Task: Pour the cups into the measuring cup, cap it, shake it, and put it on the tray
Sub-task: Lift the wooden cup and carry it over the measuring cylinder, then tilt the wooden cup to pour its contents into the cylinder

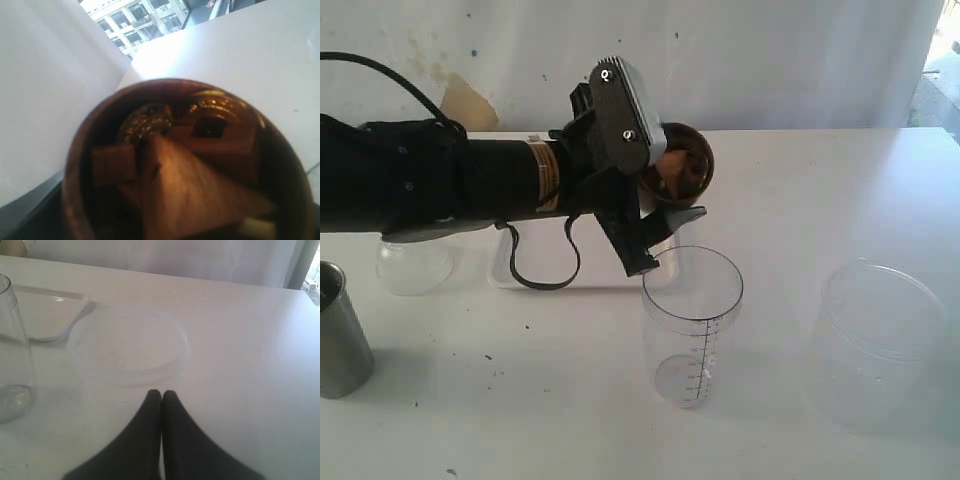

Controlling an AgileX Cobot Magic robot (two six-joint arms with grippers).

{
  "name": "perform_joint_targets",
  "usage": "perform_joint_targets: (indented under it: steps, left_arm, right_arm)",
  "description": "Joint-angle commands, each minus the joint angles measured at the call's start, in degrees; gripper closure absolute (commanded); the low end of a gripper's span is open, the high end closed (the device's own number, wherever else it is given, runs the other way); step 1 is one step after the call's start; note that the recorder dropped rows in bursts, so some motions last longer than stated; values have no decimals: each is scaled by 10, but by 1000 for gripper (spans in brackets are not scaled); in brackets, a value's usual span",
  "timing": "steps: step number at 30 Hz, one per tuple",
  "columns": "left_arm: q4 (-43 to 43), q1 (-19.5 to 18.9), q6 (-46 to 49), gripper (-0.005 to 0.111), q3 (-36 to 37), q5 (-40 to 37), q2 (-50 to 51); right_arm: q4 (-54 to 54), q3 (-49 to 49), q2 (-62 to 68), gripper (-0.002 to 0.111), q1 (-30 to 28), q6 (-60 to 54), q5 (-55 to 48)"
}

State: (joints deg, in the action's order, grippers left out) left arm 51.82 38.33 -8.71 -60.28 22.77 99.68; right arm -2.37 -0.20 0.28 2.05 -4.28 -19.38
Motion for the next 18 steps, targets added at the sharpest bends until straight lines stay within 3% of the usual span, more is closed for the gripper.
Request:
perform_joint_targets:
  steps: [1, 7, 18]
  left_arm:
    - [26, 1, 15, 107, -5, 11, -2]
    - [26, 1, 176, 107, -5, 11, -2]
    - [22, 1, 229, 107, -5, 21, -2]
  right_arm:
    - [3, 2, -3, 108, 2, 0, 1]
    - [3, 2, -3, 108, 2, 0, 1]
    - [3, 2, -3, 108, 2, 0, 1]
